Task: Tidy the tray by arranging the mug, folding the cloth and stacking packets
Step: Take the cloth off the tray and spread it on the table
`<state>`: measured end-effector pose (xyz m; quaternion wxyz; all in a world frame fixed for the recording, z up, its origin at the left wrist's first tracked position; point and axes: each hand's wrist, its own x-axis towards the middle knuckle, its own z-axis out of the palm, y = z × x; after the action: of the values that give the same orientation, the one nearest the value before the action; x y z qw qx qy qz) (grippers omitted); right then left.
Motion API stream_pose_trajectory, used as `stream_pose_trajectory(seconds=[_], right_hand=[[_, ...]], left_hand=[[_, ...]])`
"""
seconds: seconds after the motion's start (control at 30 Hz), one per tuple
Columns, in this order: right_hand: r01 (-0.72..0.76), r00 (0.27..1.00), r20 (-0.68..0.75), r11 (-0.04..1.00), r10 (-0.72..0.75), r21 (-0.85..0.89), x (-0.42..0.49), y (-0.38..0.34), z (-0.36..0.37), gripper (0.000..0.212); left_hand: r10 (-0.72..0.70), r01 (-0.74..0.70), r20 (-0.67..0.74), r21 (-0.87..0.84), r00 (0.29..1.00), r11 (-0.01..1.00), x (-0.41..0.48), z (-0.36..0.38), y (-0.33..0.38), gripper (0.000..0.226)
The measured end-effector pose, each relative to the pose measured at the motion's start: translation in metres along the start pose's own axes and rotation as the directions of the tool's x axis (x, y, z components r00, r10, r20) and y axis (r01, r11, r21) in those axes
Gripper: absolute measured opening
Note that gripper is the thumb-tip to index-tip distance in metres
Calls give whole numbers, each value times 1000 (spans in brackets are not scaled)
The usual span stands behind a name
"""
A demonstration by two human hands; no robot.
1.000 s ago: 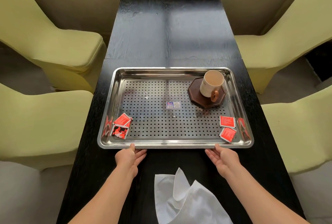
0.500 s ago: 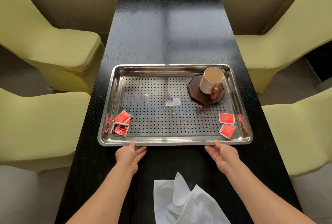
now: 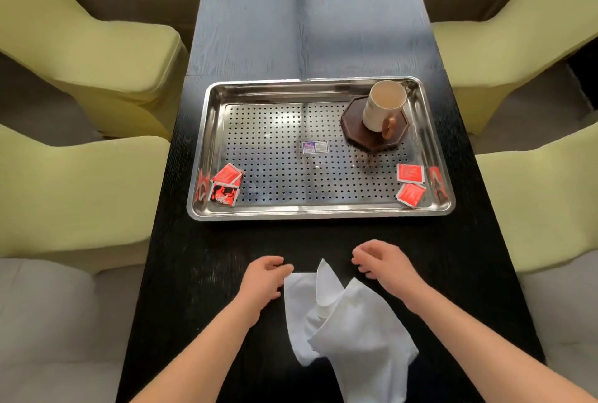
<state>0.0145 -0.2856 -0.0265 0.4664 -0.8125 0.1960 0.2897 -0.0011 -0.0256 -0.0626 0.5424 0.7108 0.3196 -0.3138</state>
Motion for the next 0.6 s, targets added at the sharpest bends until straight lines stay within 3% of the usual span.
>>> stream_pose_trajectory(seconds=[0.1,0.2,0.3,0.37,0.47,0.6], right_hand=[[135,972,214,972,-93,-190,-24,2,11,33],[259,946,292,872,-142,-415,-33,2,17,57],[380,913,354,735,-202,-562,-34,2,17,43],[399,907,356,723,-224,-564,-34,3,11,26],[360,927,274,805,-255,-471,-37,2,-6,6],[256,959,164,953,-229,-164,-46,0,-40,8]], left_hand=[[63,-72,45,222,997,972,-6,11,-10,50],[137,-155,74,363,988,919,-10,18,-9,35],[196,-203,57,394,979,897,-15,17,-9,9],[203,-196,16,345,979,918,-19,11,-9,6],[207,-197,-41,182,977,963,-29,-7,-10,10],[194,-211,-135,-125,972,969,-49,-39,-7,12]])
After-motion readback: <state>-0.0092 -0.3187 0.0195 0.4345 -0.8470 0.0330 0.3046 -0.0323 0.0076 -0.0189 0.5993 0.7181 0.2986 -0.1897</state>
